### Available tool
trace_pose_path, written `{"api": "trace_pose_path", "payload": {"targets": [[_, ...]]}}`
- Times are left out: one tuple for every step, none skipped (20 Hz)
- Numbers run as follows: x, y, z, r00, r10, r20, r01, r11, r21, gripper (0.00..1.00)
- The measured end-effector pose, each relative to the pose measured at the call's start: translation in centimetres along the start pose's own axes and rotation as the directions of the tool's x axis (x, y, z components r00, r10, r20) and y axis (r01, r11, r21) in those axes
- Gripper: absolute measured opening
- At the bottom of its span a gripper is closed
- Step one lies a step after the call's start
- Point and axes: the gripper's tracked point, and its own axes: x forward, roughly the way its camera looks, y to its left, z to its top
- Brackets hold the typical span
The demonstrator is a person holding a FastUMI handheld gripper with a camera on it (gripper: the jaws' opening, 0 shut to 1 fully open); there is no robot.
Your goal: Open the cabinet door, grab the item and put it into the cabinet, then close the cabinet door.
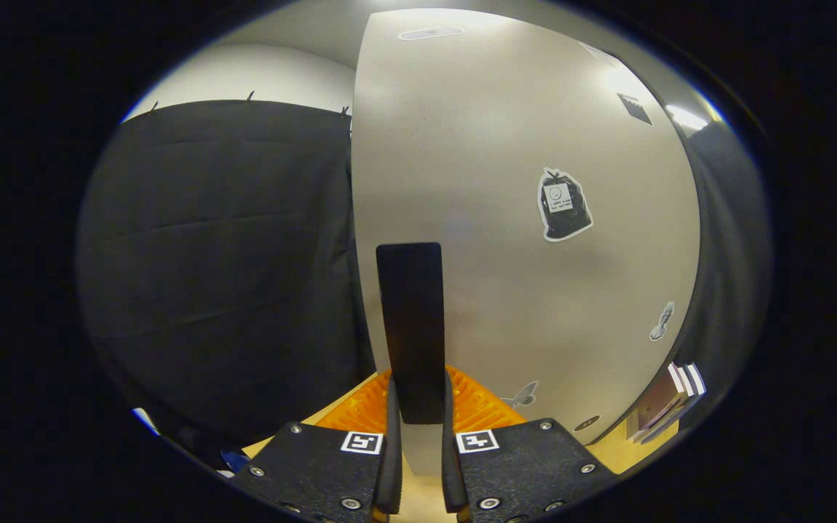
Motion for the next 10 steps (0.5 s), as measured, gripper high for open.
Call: {"api": "trace_pose_path", "payload": {"targets": [[-0.3, -0.1, 0.0, 1.000, 0.020, -0.004, -0.020, 1.000, 0.004, 0.23], [-0.4, -0.2, -0.1, 0.999, 0.041, -0.009, -0.040, 0.999, 0.006, 0.23], [-0.6, -0.3, -0.2, 0.998, 0.060, -0.014, -0.059, 0.998, 0.008, 0.23], [-0.8, -0.4, -0.3, 0.997, 0.078, -0.018, -0.078, 0.997, 0.005, 0.23], [-0.9, -0.5, -0.4, 0.995, 0.094, -0.022, -0.094, 0.996, 0.005, 0.23], [-1.0, -0.7, -0.4, 0.994, 0.111, -0.023, -0.111, 0.994, 0.006, 0.23], [-1.1, -0.8, -0.5, 0.992, 0.126, -0.025, -0.125, 0.992, 0.006, 0.23], [-1.5, -0.9, -0.5, 0.990, 0.138, -0.027, -0.138, 0.990, 0.005, 0.23], [-1.6, -1.1, -0.6, 0.988, 0.153, -0.031, -0.153, 0.988, 0.000, 0.23], [-1.7, -1.3, -0.7, 0.985, 0.169, -0.037, -0.169, 0.986, -0.003, 0.23]]}}
